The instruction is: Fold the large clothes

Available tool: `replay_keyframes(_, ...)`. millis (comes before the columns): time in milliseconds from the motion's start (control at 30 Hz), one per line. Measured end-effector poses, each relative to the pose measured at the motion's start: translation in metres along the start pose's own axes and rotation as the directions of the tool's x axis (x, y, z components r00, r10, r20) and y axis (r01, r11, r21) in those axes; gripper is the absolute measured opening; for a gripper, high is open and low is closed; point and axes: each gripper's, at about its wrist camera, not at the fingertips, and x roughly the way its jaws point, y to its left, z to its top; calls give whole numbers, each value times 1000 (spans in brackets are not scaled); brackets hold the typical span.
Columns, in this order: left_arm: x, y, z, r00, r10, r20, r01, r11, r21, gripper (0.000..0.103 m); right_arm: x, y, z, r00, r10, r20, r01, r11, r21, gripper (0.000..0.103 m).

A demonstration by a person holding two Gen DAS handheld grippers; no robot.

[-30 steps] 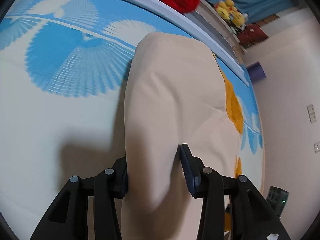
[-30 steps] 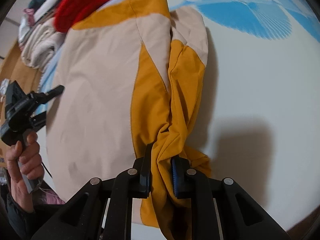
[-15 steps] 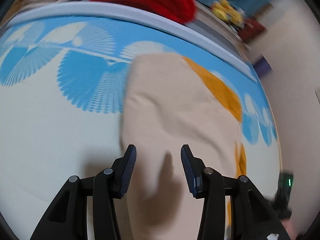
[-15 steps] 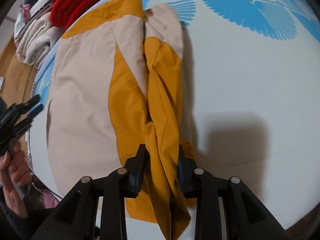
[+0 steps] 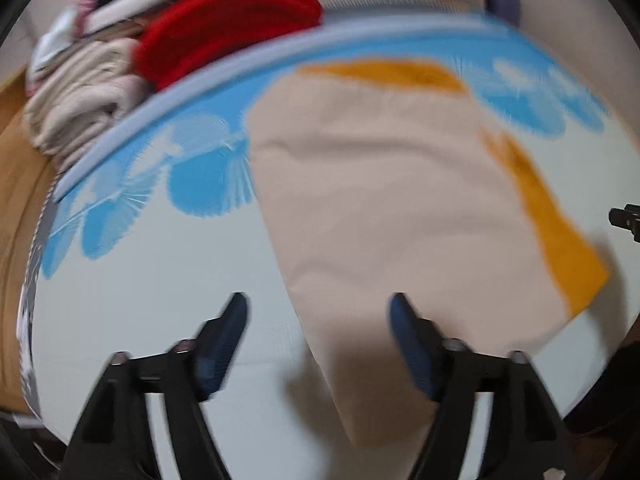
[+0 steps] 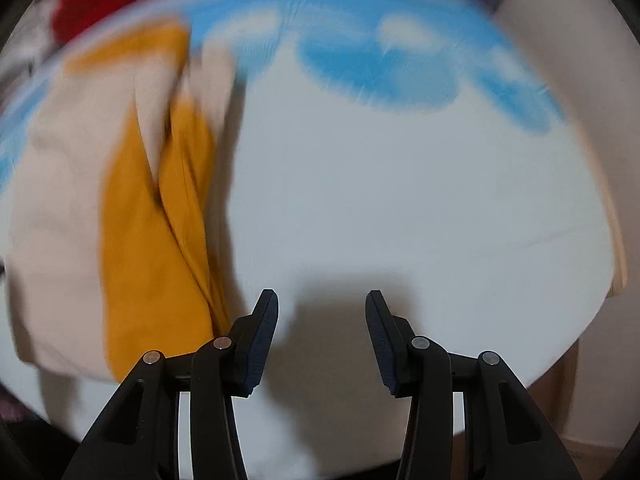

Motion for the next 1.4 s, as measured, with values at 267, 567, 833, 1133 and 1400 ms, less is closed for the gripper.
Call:
replay_keyframes(267, -107, -6, -62, 982, -5, 188, 37, 985, -168, 97, -130, 11, -66, 882, 152, 446, -158, 987, -22, 83)
replay_keyframes(567, -130, -41, -131, 986, -25, 165, 59, 977, -207, 102, -173, 61, -158, 851, 207, 483, -137, 975, -176, 88)
replay_keyframes(833, -109, -37, -113, 985, -13, 171, 60, 962, -268, 102, -152, 59, -154, 876, 206, 435, -152, 976, -156, 88)
replay_keyframes(1133, -101, -47, -110, 989, -28, 147, 73, 947, -313, 102, -143, 84, -146, 891, 206, 404, -149, 974, -169, 88)
replay_keyframes(1400, -103, -47, -112, 989, -29, 143, 72, 948, -309, 102, -142, 91, -149, 894, 201, 401, -133, 972, -192, 88)
